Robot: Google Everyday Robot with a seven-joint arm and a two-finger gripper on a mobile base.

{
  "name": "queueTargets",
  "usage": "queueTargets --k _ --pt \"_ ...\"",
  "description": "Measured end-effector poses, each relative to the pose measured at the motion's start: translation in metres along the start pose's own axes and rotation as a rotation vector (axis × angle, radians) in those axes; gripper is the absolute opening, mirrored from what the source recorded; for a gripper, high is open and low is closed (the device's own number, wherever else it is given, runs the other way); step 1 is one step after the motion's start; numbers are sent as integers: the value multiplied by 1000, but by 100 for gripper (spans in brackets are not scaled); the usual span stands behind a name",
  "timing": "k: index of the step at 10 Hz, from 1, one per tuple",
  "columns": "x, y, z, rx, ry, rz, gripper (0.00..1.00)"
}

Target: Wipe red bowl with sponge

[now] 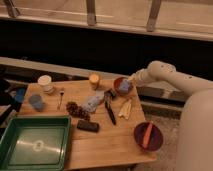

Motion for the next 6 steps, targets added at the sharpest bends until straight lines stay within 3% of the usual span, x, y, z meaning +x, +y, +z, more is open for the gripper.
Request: queueTargets --k 3,6 --pt "-45 0 19 -16 1 -11 18" --pt "-57 5 39 -36 38 -24 18"
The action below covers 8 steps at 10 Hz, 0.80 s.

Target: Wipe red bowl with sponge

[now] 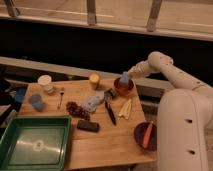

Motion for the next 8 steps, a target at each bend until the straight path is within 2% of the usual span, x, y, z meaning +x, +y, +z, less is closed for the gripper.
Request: queueTargets --k 1,4,6,7,8 --pt "5 3 5 -7 14 -4 18" --pt "48 11 5 -22 61 -10 18" --pt "75 16 0 -4 90 -9 18" --pt "79 15 -4 6 89 -6 18" --pt "78 8 -14 27 69 3 18"
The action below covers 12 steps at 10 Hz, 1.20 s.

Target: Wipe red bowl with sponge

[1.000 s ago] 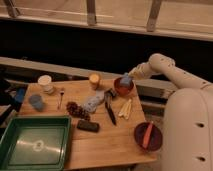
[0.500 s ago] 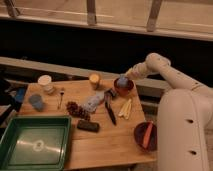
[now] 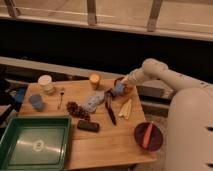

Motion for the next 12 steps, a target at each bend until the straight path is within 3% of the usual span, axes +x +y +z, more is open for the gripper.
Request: queueTargets --k 4,5,8,10,12 --pt "-40 -23 -21 55 -89 38 18" --pt "-48 -26 -21 57 -93 32 18" --pt "-48 1 5 10 -73 -14 18" --pt "-39 30 33 -43 -36 -46 18" --pt "-28 41 46 -66 -7 -59 18"
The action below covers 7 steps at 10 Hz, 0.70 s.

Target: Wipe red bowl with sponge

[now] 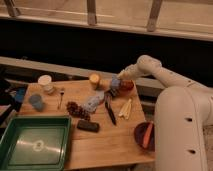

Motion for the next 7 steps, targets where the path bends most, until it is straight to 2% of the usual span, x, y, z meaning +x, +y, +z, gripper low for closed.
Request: queueTargets --k 1,3,4,6,7 --pt "5 3 3 3 10 -3 18" --pt "11 0 -5 23 5 14 18" --pt "13 -7 -16 40 -7 21 18" --pt "13 -31 -55 77 -54 36 18" --pt "12 -39 -65 94 -69 45 18"
